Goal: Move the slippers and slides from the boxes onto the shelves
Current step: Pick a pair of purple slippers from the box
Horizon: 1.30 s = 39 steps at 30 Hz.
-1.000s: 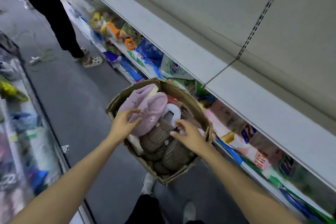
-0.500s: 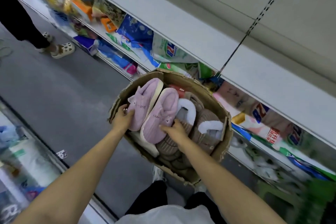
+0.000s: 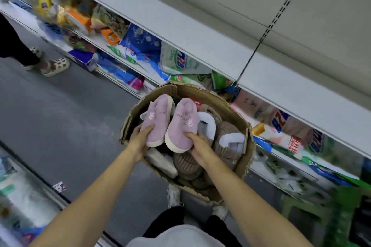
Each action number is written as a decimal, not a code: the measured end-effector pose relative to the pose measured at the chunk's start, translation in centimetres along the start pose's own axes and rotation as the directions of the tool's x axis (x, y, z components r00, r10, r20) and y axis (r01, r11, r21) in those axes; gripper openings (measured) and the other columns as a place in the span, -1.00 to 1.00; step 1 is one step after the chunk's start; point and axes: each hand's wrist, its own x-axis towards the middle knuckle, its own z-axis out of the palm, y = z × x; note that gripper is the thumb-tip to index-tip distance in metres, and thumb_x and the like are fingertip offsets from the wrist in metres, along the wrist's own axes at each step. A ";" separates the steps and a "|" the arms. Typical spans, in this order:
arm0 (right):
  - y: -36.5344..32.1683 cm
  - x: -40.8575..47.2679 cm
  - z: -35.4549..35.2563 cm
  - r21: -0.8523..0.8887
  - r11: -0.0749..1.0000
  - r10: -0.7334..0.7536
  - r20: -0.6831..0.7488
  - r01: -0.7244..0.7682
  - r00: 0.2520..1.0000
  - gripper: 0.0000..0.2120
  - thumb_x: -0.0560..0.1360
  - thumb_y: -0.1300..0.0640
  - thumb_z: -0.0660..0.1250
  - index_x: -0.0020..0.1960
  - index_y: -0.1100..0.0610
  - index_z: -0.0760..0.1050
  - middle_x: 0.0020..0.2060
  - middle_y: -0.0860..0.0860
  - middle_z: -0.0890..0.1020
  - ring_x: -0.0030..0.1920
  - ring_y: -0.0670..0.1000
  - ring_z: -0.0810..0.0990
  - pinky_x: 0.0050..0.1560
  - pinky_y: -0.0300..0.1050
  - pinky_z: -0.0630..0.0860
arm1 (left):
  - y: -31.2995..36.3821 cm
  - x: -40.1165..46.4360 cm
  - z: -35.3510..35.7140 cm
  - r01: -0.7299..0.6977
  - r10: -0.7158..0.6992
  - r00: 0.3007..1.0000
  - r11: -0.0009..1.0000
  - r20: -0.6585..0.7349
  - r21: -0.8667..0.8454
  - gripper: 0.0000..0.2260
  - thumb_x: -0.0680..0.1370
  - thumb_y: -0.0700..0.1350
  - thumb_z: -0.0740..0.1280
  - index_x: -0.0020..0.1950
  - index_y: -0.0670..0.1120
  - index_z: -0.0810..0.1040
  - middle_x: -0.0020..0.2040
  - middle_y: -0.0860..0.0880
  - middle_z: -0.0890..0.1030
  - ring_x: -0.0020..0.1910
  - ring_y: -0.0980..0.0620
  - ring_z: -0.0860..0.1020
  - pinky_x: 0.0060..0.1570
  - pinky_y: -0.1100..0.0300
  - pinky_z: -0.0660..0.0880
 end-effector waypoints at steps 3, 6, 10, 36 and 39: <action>-0.9 -0.6 -0.6 -0.102 0.988 -0.123 -0.059 0.117 0.991 -0.51 0.52 0.21 0.40 0.43 0.10 0.41 0.24 0.02 0.62 0.23 0.07 0.59 0.30 0.08 0.52 | 0.5 -0.6 -0.2 -0.128 0.144 0.987 0.972 -0.074 0.195 -0.47 0.49 -0.04 0.51 0.39 0.00 0.39 0.23 -0.04 0.56 0.09 -0.04 0.59 0.05 0.02 0.58; -2.4 -1.8 -1.7 -0.209 0.950 -0.247 -0.057 0.230 0.967 -0.57 0.53 0.25 0.38 0.38 0.10 0.46 0.21 0.03 0.63 0.23 0.06 0.59 0.22 -0.02 0.55 | 1.0 -1.7 0.4 -0.248 0.263 0.965 0.911 0.000 0.331 -0.44 0.47 -0.02 0.52 0.41 0.05 0.39 0.28 -0.02 0.52 0.21 -0.07 0.55 0.25 -0.05 0.53; -4.6 -4.0 -3.3 -0.259 0.904 -0.376 -0.098 0.341 0.921 -0.54 0.52 0.26 0.39 0.40 0.13 0.42 0.25 0.06 0.59 0.19 0.01 0.59 0.13 -0.12 0.56 | 2.1 -4.2 3.2 -0.359 0.339 0.933 0.877 0.119 0.318 -0.48 0.53 -0.06 0.46 0.44 0.09 0.37 0.26 0.02 0.48 0.16 0.03 0.54 0.09 0.13 0.53; -14.5 -35.8 -32.3 -0.346 0.533 -0.832 -0.378 0.772 0.406 -0.55 0.47 0.39 0.35 0.28 0.06 0.41 0.10 0.03 0.58 0.06 0.02 0.60 -0.07 -0.18 0.61 | -7.6 -32.0 33.2 -0.827 0.513 0.474 0.537 0.716 0.164 -0.56 0.59 -0.10 0.39 0.35 0.14 0.27 0.16 0.00 0.53 0.03 0.06 0.60 -0.19 0.23 0.57; -13.5 -40.2 -36.6 -0.376 0.485 -0.846 -0.431 0.790 0.314 -0.52 0.46 0.43 0.33 0.29 0.06 0.41 0.15 0.03 0.55 0.09 -0.01 0.58 -0.04 -0.17 0.61 | -10.3 -36.2 36.2 -0.852 0.468 0.369 0.515 0.803 0.092 -0.52 0.58 -0.13 0.40 0.35 0.16 0.23 0.11 0.12 0.55 -0.05 0.13 0.65 -0.29 0.25 0.61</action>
